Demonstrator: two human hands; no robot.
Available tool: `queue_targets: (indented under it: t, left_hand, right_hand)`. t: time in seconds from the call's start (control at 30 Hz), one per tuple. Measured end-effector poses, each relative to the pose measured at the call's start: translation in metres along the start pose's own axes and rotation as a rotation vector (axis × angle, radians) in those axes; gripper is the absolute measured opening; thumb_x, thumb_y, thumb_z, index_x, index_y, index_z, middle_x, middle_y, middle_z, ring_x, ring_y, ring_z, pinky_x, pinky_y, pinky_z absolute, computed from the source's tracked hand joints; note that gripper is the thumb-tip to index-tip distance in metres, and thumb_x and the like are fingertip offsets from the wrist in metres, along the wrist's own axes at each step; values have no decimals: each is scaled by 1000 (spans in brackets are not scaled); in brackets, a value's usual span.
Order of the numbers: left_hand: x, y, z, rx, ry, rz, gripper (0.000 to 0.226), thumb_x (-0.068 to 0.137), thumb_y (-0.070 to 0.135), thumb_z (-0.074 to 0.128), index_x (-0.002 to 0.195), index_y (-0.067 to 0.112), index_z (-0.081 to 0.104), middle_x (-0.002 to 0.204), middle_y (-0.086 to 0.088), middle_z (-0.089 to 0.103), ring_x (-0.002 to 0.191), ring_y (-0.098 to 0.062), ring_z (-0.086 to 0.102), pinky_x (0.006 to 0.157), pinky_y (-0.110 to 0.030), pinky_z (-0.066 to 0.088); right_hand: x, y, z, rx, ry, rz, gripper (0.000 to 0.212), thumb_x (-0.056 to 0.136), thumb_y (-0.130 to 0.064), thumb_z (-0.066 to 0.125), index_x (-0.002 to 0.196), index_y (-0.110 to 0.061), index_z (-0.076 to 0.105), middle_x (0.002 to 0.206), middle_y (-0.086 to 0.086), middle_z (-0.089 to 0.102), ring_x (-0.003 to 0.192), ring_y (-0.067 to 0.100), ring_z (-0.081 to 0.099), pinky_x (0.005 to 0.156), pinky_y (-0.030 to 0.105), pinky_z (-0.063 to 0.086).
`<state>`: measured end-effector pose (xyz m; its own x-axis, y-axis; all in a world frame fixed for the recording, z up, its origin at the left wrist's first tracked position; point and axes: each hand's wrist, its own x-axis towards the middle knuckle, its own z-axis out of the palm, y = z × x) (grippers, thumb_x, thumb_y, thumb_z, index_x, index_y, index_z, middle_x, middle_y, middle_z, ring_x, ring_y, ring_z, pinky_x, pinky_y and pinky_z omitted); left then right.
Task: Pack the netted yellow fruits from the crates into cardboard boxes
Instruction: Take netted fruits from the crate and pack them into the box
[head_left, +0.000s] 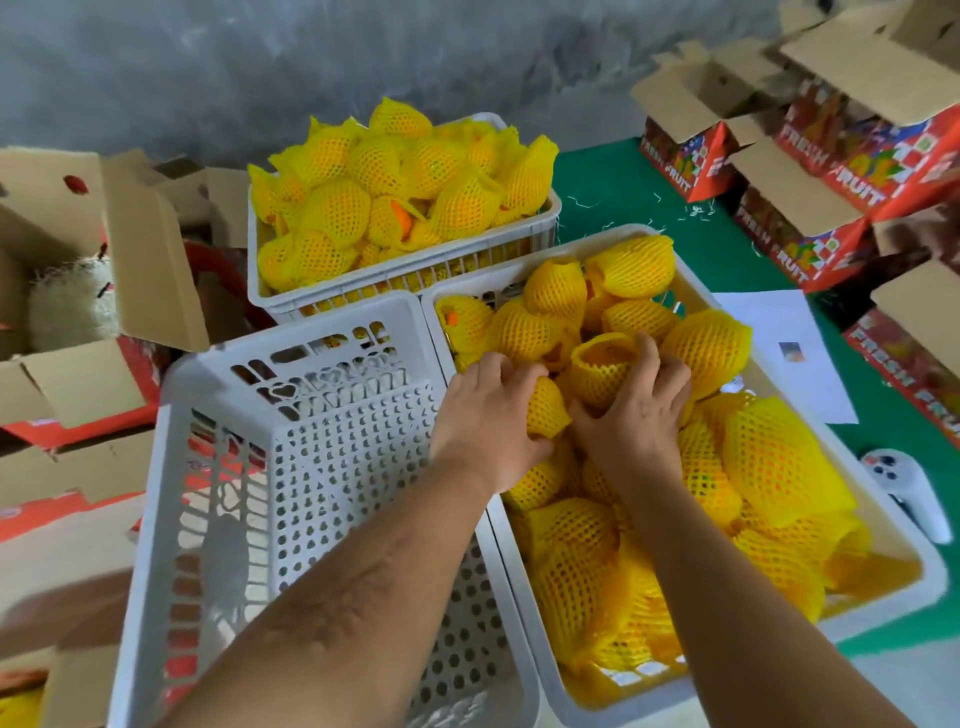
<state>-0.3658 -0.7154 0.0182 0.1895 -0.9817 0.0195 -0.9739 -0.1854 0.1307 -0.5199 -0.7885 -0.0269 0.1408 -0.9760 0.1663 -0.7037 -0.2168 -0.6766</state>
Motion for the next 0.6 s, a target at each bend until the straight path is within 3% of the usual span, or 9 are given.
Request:
queue_targets:
  t: [0.13, 0.3, 0.4, 0.5, 0.57, 0.6]
  left_hand:
    - [-1, -3, 5, -73, 100, 18, 75, 75, 62, 75, 137, 38, 39, 134, 3, 52, 121, -24, 49, 105, -40, 40]
    - [-9, -3, -5, -355, 140, -41, 70, 78, 65, 72, 135, 39, 39, 128, 4, 57, 113, -22, 55, 89, -37, 47]
    - [-36, 1, -19, -771, 187, -125, 61, 88, 60, 68, 140, 45, 40, 135, 8, 56, 116, -15, 59, 91, -38, 54]
    - [-78, 4, -47, -1255, 330, -259, 41, 91, 57, 62, 129, 50, 53, 120, 19, 65, 103, -5, 67, 75, -26, 56]
    - [-111, -5, -68, -1490, 421, -363, 38, 87, 69, 59, 118, 47, 65, 110, 16, 72, 98, -5, 71, 71, -22, 58]
    - [-129, -14, -76, -1591, 434, -417, 49, 80, 80, 58, 117, 48, 67, 111, 14, 73, 101, -8, 72, 75, -27, 61]
  right_hand:
    - [1, 6, 5, -32, -44, -93, 89, 85, -43, 74, 154, -30, 19, 155, 6, 26, 142, 37, 26, 116, 57, 32]
    - [-6, -6, -18, 161, 46, -105, 102, 76, -33, 87, 153, -21, 23, 150, 8, 40, 135, 31, 38, 112, 46, 35]
    - [-25, -32, -42, 288, 67, -143, 100, 72, -29, 90, 150, -20, 28, 148, 6, 43, 134, 27, 41, 110, 42, 39]
    - [-54, -74, -68, 613, -44, -143, 75, 77, -38, 85, 140, -24, 47, 131, 0, 64, 120, 19, 61, 98, 35, 53]
    - [-79, -108, -79, 851, -171, -152, 56, 84, -37, 82, 133, -22, 58, 117, 1, 72, 109, 19, 69, 91, 39, 60]
    - [-94, -126, -79, 930, -239, -153, 53, 86, -37, 81, 132, -22, 60, 117, 3, 72, 110, 22, 70, 92, 42, 60]
